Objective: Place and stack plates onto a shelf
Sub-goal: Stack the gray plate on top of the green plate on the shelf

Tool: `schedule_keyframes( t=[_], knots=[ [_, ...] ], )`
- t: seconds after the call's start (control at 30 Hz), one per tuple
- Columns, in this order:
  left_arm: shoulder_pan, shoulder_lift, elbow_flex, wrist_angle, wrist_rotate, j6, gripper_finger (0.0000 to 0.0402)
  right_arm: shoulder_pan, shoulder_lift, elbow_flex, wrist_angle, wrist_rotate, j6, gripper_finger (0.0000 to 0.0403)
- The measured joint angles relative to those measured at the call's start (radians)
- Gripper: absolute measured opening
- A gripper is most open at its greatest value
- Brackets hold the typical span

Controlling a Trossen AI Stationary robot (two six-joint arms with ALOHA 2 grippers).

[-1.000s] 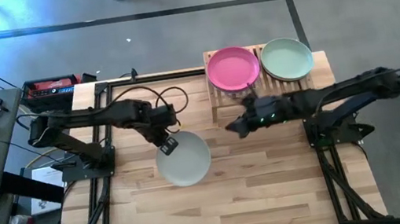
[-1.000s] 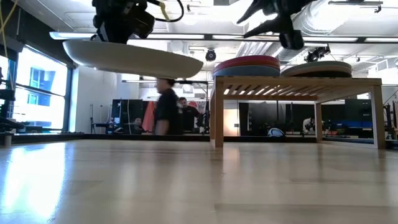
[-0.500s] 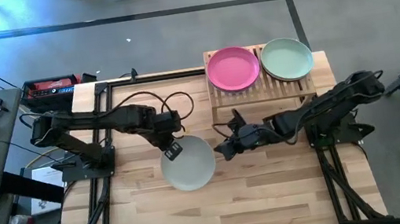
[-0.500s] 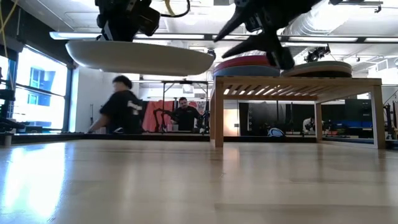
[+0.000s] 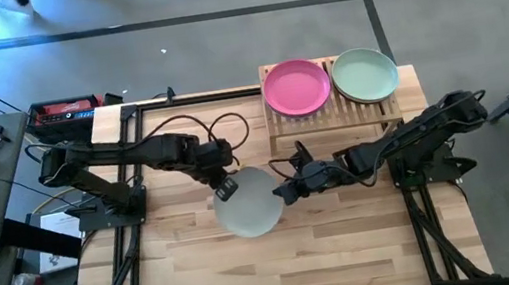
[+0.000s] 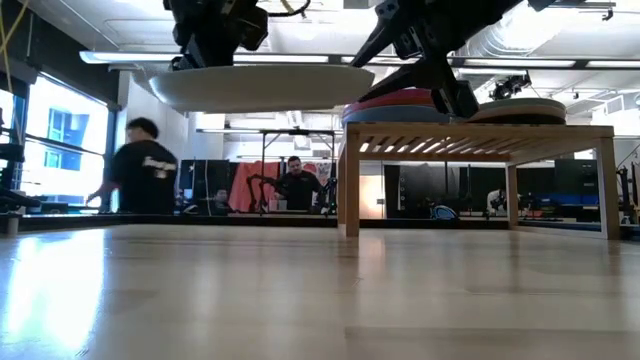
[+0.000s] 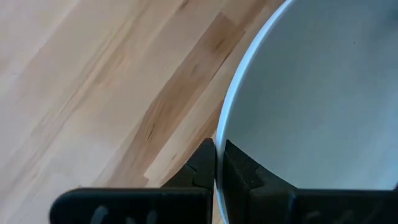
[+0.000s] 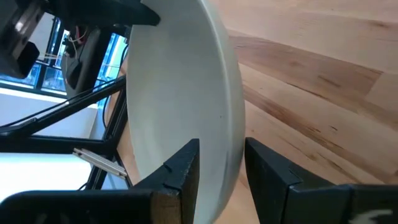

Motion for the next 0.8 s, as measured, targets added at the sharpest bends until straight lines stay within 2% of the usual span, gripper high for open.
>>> schedule_keyframes(
  t=[0.23, 0.47, 0.8],
  knots=[
    [0.0, 0.0, 0.0, 0.044, -0.002, 0.018, 0.0001, 0.0, 0.0, 0.0, -0.01, -0.006, 0.032, 0.01],
    [0.0, 0.0, 0.0, 0.05, -0.023, 0.026, 0.0005, -0.001, 0.0, 0.0, -0.037, -0.004, 0.065, 0.0011],
    [0.0, 0.0, -0.003, 0.061, -0.026, 0.03, 0.0036, -0.007, 0.0, -0.001, -0.071, -0.013, 0.174, 0.0005]
  ],
)
